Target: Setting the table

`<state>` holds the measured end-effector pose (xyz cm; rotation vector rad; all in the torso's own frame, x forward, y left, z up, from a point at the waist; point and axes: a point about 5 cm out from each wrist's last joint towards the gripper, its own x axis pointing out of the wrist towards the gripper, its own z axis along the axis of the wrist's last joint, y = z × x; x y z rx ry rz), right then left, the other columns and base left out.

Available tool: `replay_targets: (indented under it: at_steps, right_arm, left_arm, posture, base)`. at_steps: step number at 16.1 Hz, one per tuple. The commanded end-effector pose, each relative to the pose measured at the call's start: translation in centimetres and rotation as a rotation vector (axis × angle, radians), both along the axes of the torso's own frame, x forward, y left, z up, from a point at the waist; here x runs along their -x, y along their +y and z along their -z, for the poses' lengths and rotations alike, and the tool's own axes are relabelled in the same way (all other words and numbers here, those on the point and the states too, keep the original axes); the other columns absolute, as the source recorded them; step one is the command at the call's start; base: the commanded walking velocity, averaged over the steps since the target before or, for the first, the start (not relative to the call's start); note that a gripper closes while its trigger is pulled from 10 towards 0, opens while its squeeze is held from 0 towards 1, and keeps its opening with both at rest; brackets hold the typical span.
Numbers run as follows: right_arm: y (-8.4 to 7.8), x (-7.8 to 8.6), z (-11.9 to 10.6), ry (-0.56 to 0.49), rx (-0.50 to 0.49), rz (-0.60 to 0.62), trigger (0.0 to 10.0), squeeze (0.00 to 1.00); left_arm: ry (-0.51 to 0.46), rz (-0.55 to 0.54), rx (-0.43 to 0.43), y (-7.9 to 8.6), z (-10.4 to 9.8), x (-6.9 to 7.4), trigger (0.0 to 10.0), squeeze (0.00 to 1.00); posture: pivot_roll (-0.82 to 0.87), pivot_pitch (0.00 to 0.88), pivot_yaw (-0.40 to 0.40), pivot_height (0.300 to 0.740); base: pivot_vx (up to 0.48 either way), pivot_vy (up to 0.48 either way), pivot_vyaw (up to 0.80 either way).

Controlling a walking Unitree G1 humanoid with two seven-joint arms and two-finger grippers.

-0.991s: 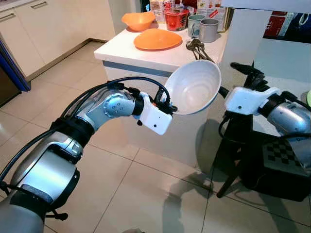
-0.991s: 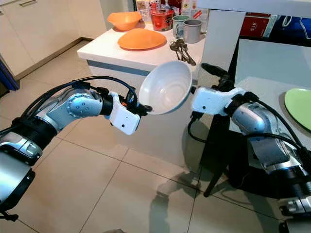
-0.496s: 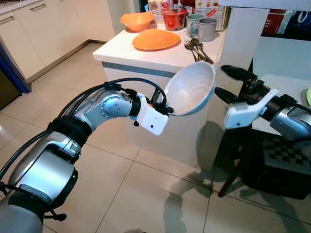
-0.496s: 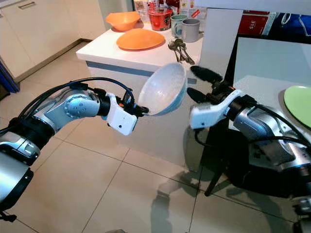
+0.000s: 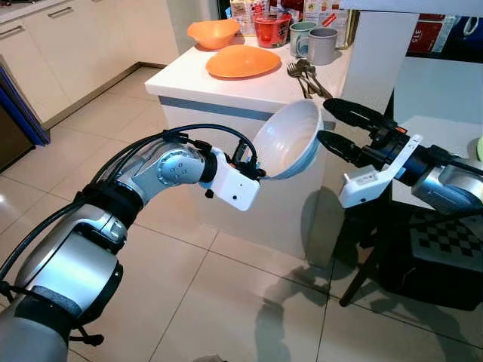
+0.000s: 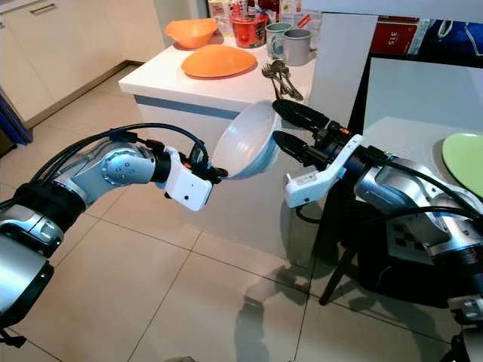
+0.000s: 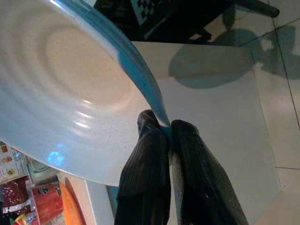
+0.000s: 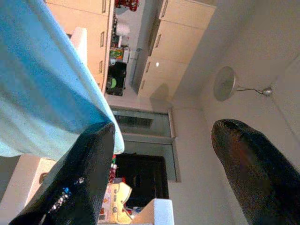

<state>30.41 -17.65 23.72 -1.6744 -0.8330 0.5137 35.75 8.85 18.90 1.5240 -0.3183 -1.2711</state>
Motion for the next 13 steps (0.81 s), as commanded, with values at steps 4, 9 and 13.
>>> replay_targets:
  at_steps: [4,9,13]
  right_arm:
    - [2.8,0.7,-0.3,-0.053,0.048,-0.17,0.0,0.0]
    - [2.7,0.6,0.1,-0.035,0.068,-0.17,0.0,0.0]
    - [1.6,-0.9,-1.0,0.053,-0.191,-0.036,10.0,0.0]
  left_arm:
    - [-0.069,0.175,-0.022,-3.4,-0.9,1.1,0.0,0.0]
    - [-0.076,0.181,-0.016,-3.7,-1.1,1.1,0.0,0.0]
    - [-0.084,0.179,-0.013,-3.7,-1.3,1.0,0.0,0.0]
  posture:
    - [-0.06,0.0,0.138,0.74]
    - [-0.06,0.0,0.138,0.74]
    - [-0.06,0.0,0.138,0.74]
  base:
    - [0.0,0.0,0.0]
    - [0.0,0.0,0.0]
    - [0.0,0.0,0.0]
